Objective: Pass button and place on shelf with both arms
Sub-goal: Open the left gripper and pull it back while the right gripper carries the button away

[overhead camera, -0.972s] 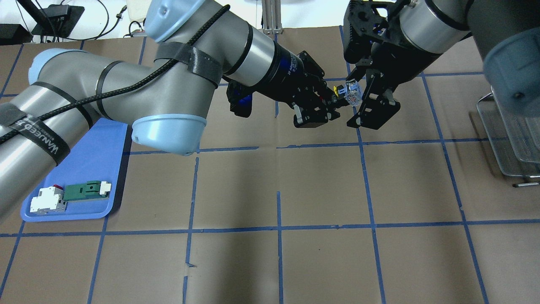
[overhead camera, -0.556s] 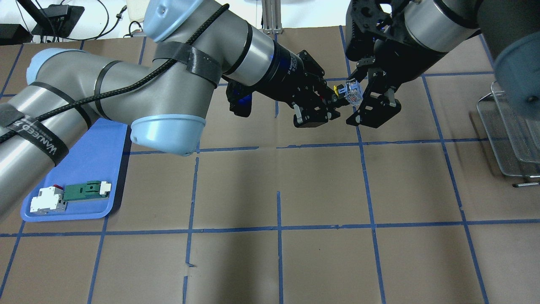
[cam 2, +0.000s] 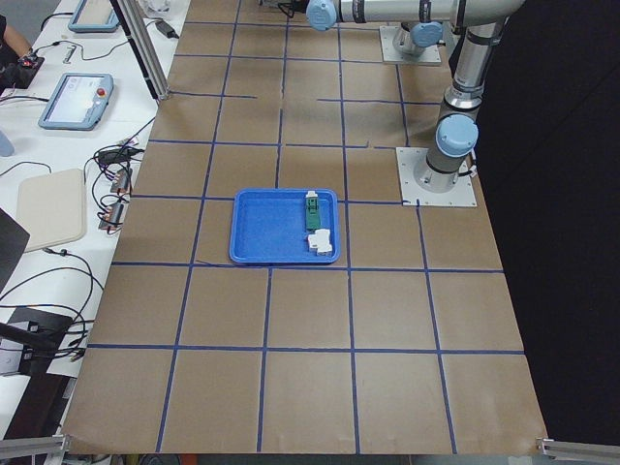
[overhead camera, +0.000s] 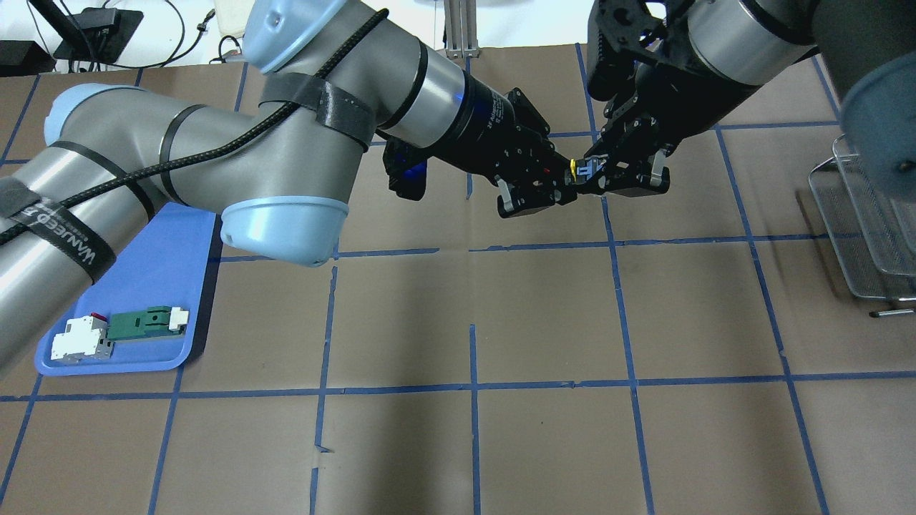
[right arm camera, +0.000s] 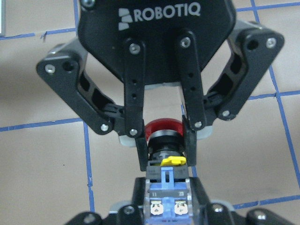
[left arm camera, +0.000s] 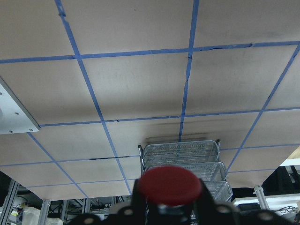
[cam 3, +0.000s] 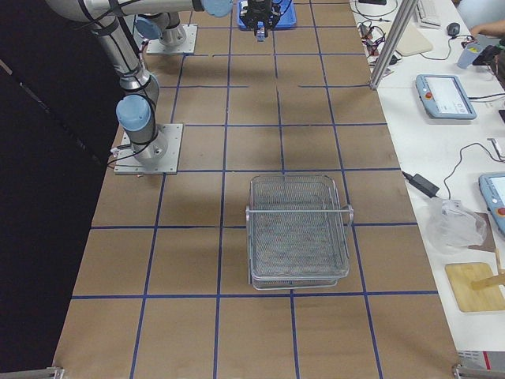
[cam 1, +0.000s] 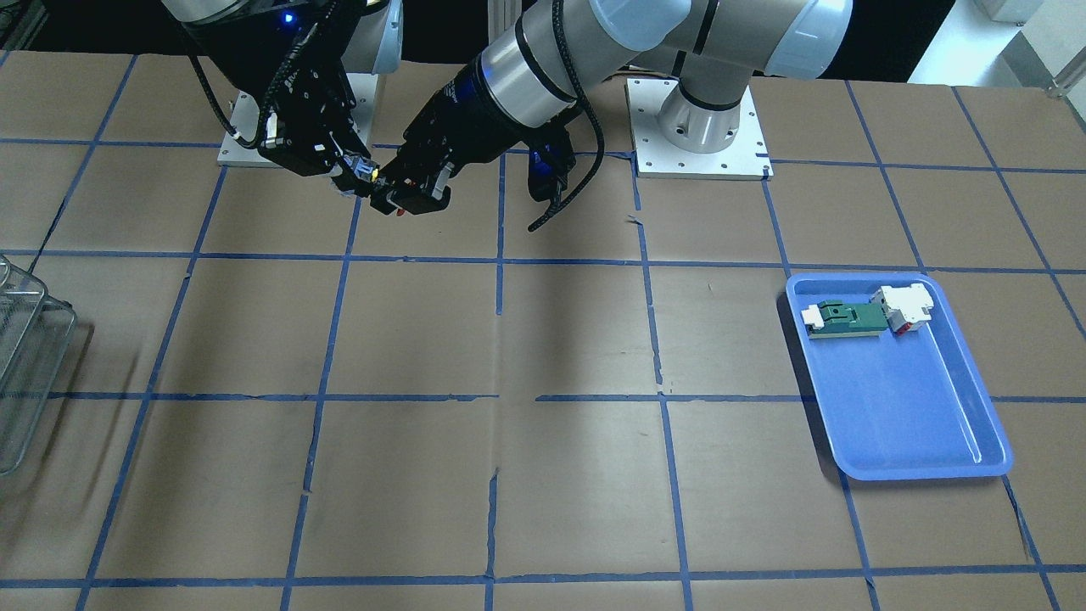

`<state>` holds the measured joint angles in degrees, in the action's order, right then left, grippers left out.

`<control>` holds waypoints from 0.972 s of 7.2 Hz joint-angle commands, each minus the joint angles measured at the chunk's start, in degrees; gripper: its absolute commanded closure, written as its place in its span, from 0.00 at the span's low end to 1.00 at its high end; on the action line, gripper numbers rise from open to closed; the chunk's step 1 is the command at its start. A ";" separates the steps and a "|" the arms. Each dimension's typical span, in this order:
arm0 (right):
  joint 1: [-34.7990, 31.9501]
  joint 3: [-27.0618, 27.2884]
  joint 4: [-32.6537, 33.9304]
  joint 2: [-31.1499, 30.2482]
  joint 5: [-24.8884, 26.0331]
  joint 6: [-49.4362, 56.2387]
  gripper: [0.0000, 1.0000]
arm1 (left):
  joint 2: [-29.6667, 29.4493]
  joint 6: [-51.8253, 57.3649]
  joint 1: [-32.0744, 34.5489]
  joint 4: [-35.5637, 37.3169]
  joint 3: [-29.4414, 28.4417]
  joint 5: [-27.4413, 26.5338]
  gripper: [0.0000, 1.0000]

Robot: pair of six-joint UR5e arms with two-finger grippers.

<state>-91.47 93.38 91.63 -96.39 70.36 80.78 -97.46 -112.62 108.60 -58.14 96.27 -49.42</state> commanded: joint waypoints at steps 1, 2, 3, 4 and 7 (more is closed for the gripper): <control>-0.02 0.04 -0.05 0.06 0.04 0.17 1.00 | 0.17 -0.76 -0.23 -0.04 -0.03 -0.85 0.29; -0.02 0.05 -0.05 0.06 0.04 0.25 1.00 | 0.26 -0.76 -0.32 -0.22 0.14 -0.94 0.24; -0.02 0.05 -0.14 0.32 0.22 0.60 1.00 | 0.34 -0.76 -0.75 -1.09 -0.81 -1.29 0.23; 0.15 -0.04 -0.05 0.50 0.83 0.69 1.00 | 0.61 -0.76 -0.93 -1.18 -1.00 -4.51 0.23; 3.03 0.40 0.47 0.67 10.09 0.78 1.00 | -0.26 1.68 -2.86 -8.18 -4.93 -6.30 0.27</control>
<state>-90.26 93.63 91.77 -95.84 74.60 81.47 -97.02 -112.53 106.48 -62.68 93.76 -55.21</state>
